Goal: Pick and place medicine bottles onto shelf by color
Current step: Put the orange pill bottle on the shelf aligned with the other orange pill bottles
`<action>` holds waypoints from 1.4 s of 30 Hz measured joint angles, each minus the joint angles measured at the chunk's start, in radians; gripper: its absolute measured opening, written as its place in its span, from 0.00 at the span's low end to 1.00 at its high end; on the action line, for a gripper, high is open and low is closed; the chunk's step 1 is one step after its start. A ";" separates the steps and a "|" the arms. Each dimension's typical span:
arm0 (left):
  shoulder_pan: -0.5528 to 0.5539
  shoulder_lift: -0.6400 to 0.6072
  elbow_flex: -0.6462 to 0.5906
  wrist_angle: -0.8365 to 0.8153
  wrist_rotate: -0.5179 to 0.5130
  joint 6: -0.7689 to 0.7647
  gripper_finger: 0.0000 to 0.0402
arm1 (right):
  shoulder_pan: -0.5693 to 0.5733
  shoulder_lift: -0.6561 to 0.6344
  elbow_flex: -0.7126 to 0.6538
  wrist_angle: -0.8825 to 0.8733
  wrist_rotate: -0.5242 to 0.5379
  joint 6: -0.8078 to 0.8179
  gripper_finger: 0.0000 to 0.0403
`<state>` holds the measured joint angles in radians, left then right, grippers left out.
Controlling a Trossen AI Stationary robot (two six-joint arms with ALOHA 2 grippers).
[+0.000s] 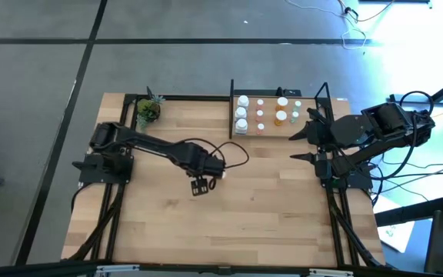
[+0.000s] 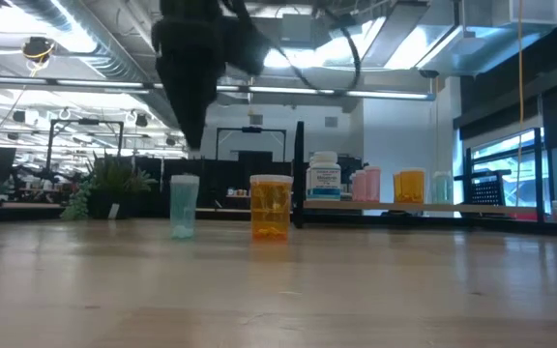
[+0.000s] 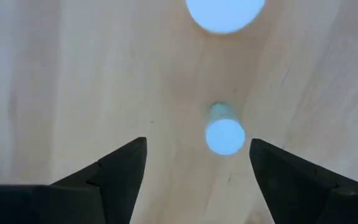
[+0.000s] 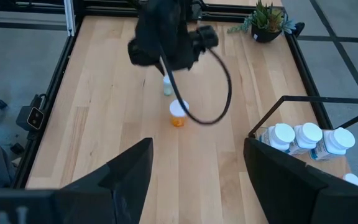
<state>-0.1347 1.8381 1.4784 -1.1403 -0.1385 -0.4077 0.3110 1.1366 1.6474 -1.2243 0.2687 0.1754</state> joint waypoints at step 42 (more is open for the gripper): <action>-0.208 -0.467 0.000 -0.161 -0.344 -0.551 0.70 | 0.000 0.000 0.000 0.108 0.026 -0.132 0.63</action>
<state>-0.3423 1.3716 1.4784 -1.3010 -0.4828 -0.9585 0.3107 1.1366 1.6470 -1.1161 0.2948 0.0437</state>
